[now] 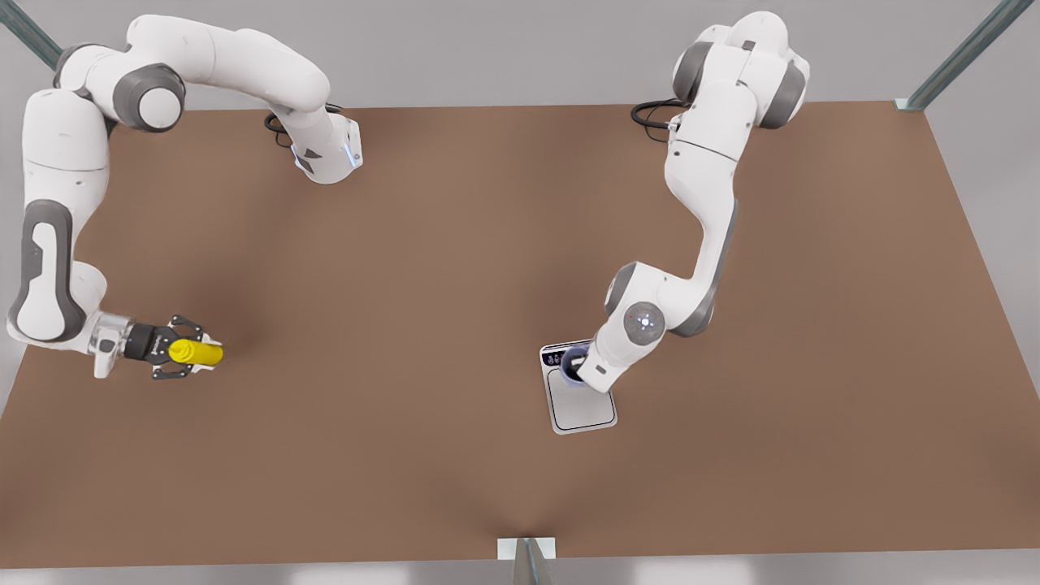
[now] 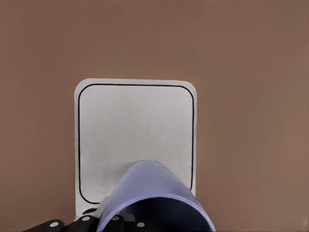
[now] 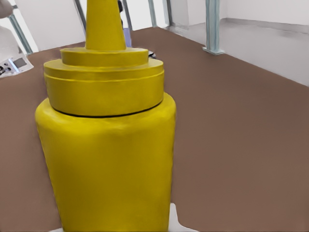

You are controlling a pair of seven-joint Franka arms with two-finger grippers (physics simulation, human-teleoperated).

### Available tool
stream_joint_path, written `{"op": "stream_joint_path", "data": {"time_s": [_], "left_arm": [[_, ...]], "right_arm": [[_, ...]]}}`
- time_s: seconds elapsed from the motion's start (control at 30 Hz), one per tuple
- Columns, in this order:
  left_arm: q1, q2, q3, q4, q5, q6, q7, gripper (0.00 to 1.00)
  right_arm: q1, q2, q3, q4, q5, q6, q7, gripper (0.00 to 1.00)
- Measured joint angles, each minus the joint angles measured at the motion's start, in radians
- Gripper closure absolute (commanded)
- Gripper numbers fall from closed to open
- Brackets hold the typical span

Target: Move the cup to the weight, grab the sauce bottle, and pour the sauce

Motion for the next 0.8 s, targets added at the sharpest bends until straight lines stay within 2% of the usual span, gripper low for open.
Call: {"op": "stream_joint_path", "data": {"time_s": [0.1, 0.13, 0.2, 0.3, 0.33, 0.47, 0.73, 0.8], "left_arm": [[0.000, -0.002, 0.000, 0.015, -0.008, -0.011, -0.006, 0.79], [0.000, -0.005, 0.001, 0.016, -0.013, -0.011, 0.000, 0.55], [0.005, -0.004, 0.005, 0.034, -0.055, -0.023, 0.005, 0.34], [0.005, -0.002, 0.006, 0.034, -0.091, -0.023, 0.017, 0.28], [0.005, -0.002, 0.006, 0.034, -0.098, -0.023, 0.016, 0.23], [0.005, -0.009, 0.007, 0.034, -0.111, -0.036, 0.013, 0.22], [0.009, -0.015, 0.011, 0.053, -0.118, -0.065, 0.015, 0.22], [0.009, -0.023, 0.011, 0.096, -0.120, -0.130, 0.000, 0.22]], "right_arm": [[0.078, -0.025, 0.000, 0.111, -0.089, 0.034, 0.194, 0.43], [0.115, -0.051, 0.003, 0.155, -0.145, 0.034, 0.289, 0.43], [0.212, -0.080, 0.002, 0.242, -0.239, 0.035, 0.482, 0.43], [0.437, -0.095, 0.001, 0.345, -0.464, 0.086, 0.802, 0.43], [0.509, -0.106, 0.003, 0.348, -0.544, 0.096, 0.907, 0.43], [0.784, -0.119, 0.006, 0.336, -0.760, 0.242, 1.212, 0.43], [0.880, -0.116, 0.006, 0.333, -0.793, 0.301, 1.328, 0.42], [0.917, -0.117, 0.004, 0.319, -0.888, 0.309, 1.390, 0.42]]}}
